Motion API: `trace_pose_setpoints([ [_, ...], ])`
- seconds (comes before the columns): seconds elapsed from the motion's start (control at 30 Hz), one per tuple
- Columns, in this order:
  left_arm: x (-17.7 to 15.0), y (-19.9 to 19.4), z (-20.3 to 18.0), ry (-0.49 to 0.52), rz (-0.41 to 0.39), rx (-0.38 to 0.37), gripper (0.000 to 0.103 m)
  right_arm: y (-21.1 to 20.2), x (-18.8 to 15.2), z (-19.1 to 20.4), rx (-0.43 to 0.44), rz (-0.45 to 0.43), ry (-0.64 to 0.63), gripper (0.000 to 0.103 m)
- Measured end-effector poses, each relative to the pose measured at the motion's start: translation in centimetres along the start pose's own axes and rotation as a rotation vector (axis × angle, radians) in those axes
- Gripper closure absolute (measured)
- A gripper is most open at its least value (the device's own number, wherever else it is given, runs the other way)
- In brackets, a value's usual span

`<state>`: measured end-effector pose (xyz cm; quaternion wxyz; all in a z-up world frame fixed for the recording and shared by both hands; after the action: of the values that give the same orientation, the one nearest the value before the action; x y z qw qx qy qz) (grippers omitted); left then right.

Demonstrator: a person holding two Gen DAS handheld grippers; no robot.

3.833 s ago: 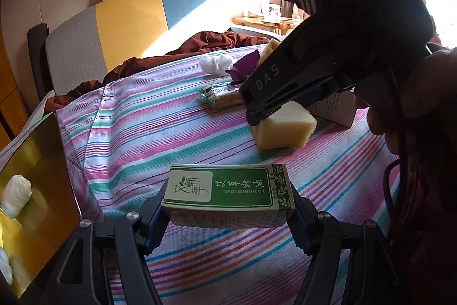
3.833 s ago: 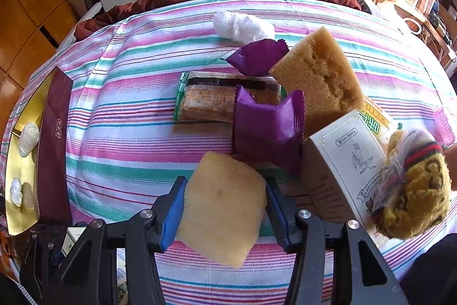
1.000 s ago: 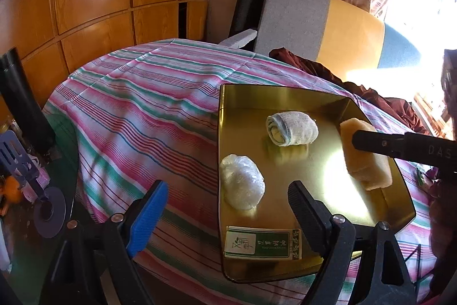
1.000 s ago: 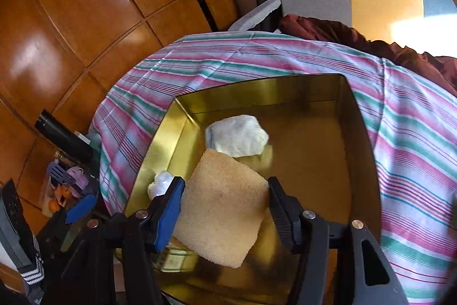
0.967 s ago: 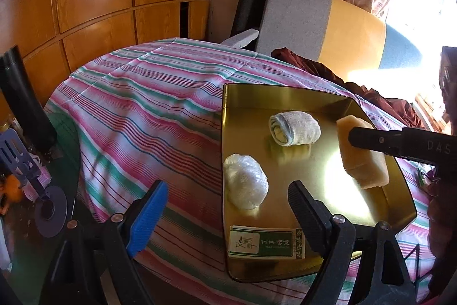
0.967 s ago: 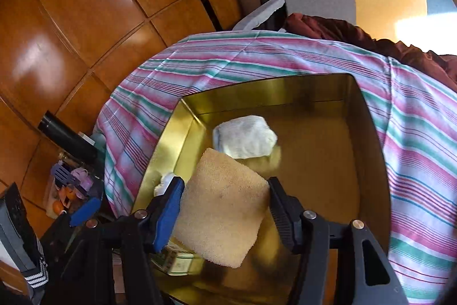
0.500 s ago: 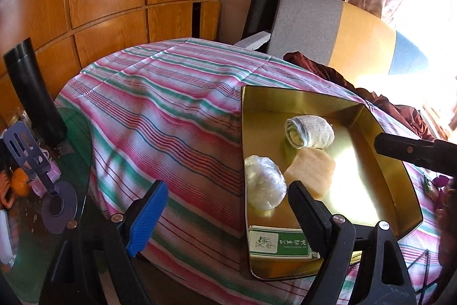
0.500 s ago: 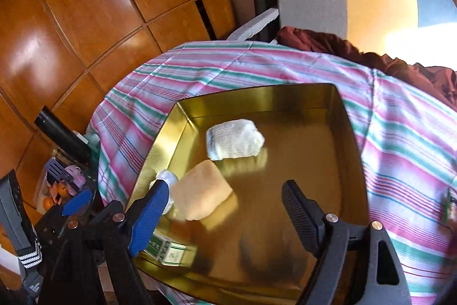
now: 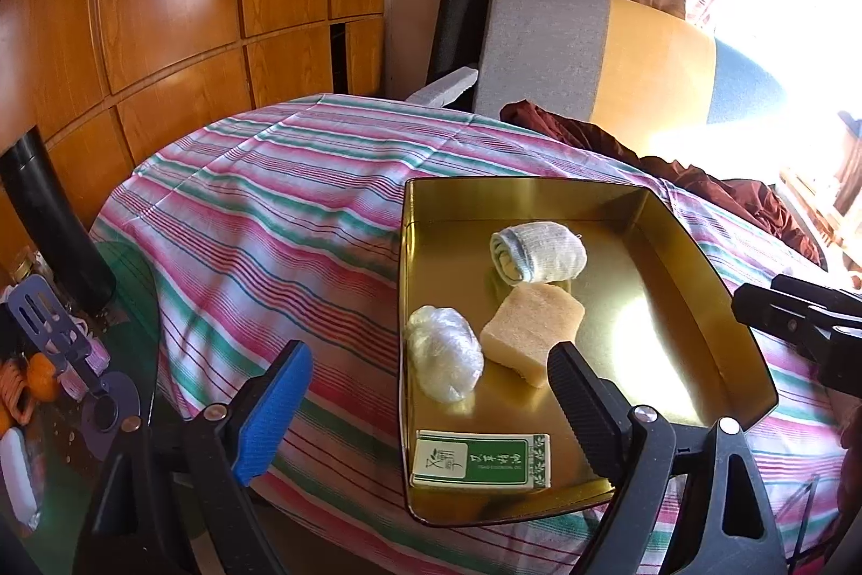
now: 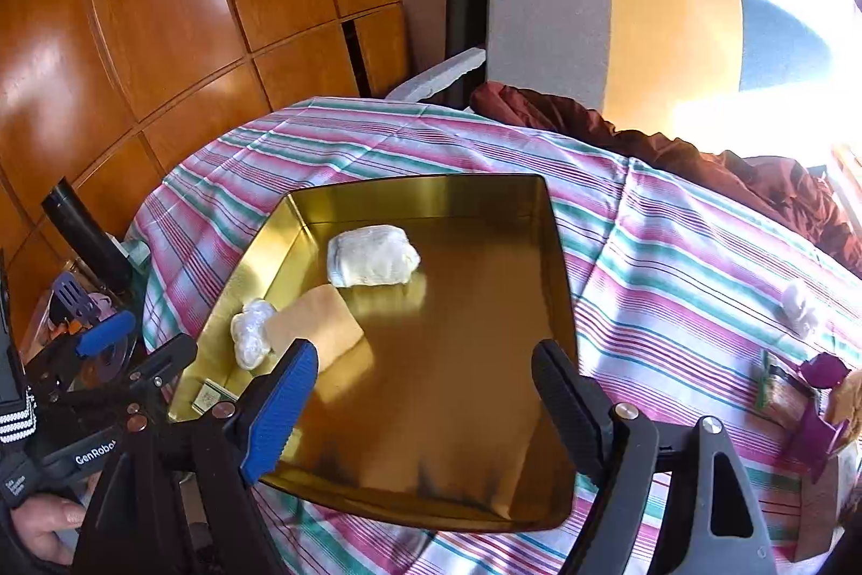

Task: Organize objects
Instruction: 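Release the green box in the tray with left while right lowers the sponge there, then move both tools back toward the remaining pile of items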

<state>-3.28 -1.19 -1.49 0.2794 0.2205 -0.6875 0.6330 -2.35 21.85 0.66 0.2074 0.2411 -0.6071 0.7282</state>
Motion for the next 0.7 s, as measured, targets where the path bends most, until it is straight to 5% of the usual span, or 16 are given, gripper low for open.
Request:
trace_pose_setpoints([
  [0.37, 0.5, -0.3, -2.3, 0.054, -0.009, -0.03, 0.013, -4.1, -1.1, -6.8, -0.114, -0.049, 0.098, 0.02],
  [0.7, 1.0, -0.7, -6.8, 0.152, -0.021, -0.123, 0.013, -11.2, -4.3, -19.5, -0.34, -0.137, 0.359, 0.02],
])
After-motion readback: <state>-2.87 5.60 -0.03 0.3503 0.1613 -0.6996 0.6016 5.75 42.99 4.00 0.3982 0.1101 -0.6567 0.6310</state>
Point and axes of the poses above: each gripper's, at about its wrist camera, not at the fingertips, and y roughly the way its jaws point, z to its left, x to its top, the point moved 1 cm from there along y, roughly the way its jaws point, and after that the axes turned 5 degrees about z, right-handed, at the moved point
